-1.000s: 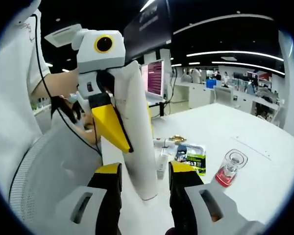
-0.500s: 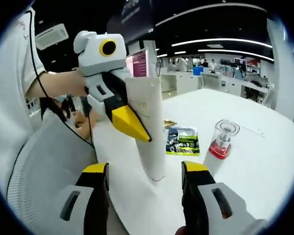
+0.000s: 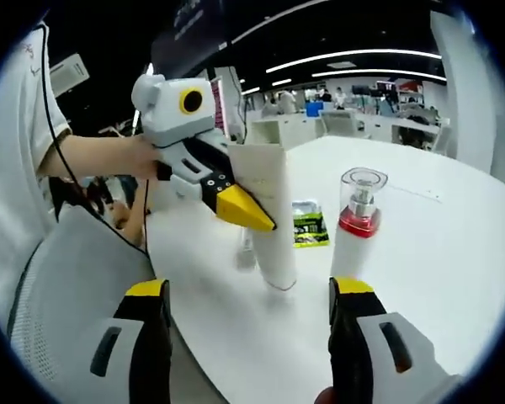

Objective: Arrange the skincare products in the storage area until every visible bottle or jar stands upright without overlapping.

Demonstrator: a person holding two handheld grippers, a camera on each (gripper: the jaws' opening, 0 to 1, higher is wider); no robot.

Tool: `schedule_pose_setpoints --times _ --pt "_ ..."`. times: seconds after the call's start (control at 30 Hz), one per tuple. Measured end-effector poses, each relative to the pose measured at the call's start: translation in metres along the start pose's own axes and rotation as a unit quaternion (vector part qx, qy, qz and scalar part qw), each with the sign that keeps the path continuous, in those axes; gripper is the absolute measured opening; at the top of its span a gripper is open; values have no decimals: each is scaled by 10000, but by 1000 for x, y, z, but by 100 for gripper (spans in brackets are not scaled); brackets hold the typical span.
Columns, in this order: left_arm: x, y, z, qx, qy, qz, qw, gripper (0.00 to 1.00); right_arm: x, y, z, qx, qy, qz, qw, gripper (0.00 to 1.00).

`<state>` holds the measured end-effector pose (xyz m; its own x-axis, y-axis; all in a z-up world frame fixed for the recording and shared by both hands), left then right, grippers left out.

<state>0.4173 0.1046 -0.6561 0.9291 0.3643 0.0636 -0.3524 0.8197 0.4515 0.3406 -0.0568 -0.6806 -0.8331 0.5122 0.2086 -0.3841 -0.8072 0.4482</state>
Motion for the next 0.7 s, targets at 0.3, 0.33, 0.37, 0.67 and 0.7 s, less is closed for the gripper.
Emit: schedule_pose_setpoints --times 0.3,0.33,0.37,0.67,0.7 --pt "25 -14 -6 -251 143 43 9996 15 -3 2 -12 54 -269 -416 9988 86" --pt "27 -16 -6 -269 130 58 9995 15 -4 2 -12 62 -272 -426 9987 86" --pt "31 -16 -6 -283 123 60 9995 15 -4 2 -12 60 -295 -450 9985 86" --pt "46 -23 -4 -416 22 9 9991 15 -4 -2 -15 136 -333 -452 9983 86" --pt "47 -24 -4 -441 30 6 9990 15 -4 -2 -17 165 -338 -448 9983 86"
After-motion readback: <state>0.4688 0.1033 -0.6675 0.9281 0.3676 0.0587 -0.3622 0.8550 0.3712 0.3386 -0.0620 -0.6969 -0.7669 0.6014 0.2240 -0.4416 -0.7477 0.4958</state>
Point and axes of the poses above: the point that each gripper's makers call its tool centre point, and the gripper's own axes: y roughly backward along the fingers, x roughly to its left, z roughly out of its top, the point moved 9 cm from there along y, roughly backward along the fingers, and after that the axes turned 5 degrees about z, right-handed, at the moved point
